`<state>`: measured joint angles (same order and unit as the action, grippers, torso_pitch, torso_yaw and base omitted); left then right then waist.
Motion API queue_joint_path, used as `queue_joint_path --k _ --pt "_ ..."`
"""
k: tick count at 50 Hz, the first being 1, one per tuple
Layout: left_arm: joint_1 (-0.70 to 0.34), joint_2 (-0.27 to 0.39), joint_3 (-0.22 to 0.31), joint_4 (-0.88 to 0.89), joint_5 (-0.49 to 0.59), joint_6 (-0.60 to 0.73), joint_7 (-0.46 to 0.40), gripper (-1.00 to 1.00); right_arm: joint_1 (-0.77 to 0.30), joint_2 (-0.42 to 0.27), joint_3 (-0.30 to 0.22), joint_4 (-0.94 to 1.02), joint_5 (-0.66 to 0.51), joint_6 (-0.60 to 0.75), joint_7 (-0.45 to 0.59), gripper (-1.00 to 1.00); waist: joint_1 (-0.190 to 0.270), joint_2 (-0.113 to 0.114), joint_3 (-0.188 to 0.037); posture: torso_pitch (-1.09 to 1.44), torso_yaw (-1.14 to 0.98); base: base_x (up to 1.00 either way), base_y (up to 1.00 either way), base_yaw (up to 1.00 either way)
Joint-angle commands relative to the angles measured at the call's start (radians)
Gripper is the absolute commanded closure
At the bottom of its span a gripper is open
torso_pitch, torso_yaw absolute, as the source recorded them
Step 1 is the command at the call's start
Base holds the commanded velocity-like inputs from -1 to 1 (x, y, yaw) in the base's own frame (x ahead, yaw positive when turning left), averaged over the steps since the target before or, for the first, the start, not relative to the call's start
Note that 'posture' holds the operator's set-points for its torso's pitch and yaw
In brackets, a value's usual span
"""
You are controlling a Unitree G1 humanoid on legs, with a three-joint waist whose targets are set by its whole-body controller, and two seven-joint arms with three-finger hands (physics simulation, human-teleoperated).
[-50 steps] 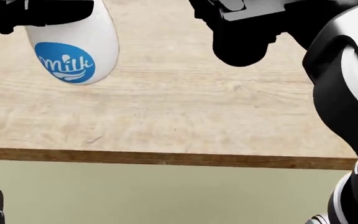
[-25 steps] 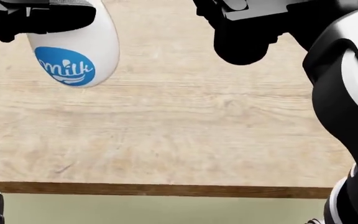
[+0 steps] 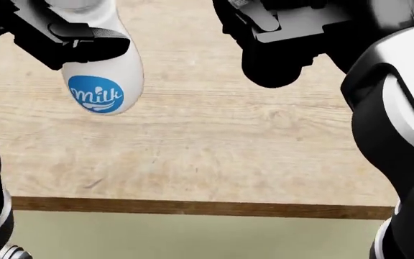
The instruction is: Move the drinks to the dining counter.
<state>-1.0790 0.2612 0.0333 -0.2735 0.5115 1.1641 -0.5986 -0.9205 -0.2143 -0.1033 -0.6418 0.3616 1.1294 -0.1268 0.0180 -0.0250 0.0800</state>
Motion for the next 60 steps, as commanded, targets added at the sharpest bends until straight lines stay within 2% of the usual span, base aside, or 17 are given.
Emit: queue_joint_path --k 1,14,15,17,49,56,59,60 --pt "-0.044 0.006 0.013 -0.018 -0.003 -0.057 0.033 1.0 -0.033 -0.007 -0.016 -0.02 -0.009 -0.046 -0.003 1.0 -0.001 0.005 -0.036 0.0 0.0 0.0 0.0 0.0" --pt "-0.022 -0.003 0.034 0.14 -0.07 -0.178 0.138 1.0 -0.019 0.004 -0.009 -0.023 -0.018 -0.055 -0.002 1.0 -0.001 0.01 -0.045 0.0 0.0 0.0 0.0 0.0" --pt "-0.016 -0.018 0.034 0.211 -0.076 -0.234 0.184 1.0 -0.026 0.006 -0.01 -0.024 -0.017 -0.049 -0.004 1.0 -0.002 0.011 -0.046 0.0 0.0 0.0 0.0 0.0" --pt "-0.014 -0.019 0.033 0.239 -0.087 -0.256 0.204 1.0 -0.026 0.005 -0.011 -0.024 -0.017 -0.048 -0.004 1.0 -0.001 0.01 -0.047 0.0 0.0 0.0 0.0 0.0" --pt "0.031 -0.037 0.022 0.354 -0.113 -0.343 0.286 1.0 0.009 0.029 0.007 -0.013 -0.041 -0.086 0.007 1.0 -0.01 0.017 -0.061 0.0 0.0 0.0 0.0 0.0" --pt "0.039 -0.036 0.018 0.346 -0.114 -0.341 0.282 0.77 0.012 0.034 0.009 -0.015 -0.049 -0.085 0.01 1.0 -0.01 0.018 -0.062 0.0 0.0 0.0 0.0 0.0" --pt "0.041 -0.036 0.019 0.342 -0.112 -0.341 0.283 0.51 0.019 0.035 0.01 -0.013 -0.052 -0.092 0.013 1.0 -0.01 0.018 -0.061 0.0 0.0 0.0 0.0 0.0" --pt "0.041 -0.036 0.02 0.343 -0.112 -0.341 0.283 0.5 0.019 0.036 0.009 -0.014 -0.053 -0.09 0.013 1.0 -0.01 0.018 -0.061 0.0 0.0 0.0 0.0 0.0"
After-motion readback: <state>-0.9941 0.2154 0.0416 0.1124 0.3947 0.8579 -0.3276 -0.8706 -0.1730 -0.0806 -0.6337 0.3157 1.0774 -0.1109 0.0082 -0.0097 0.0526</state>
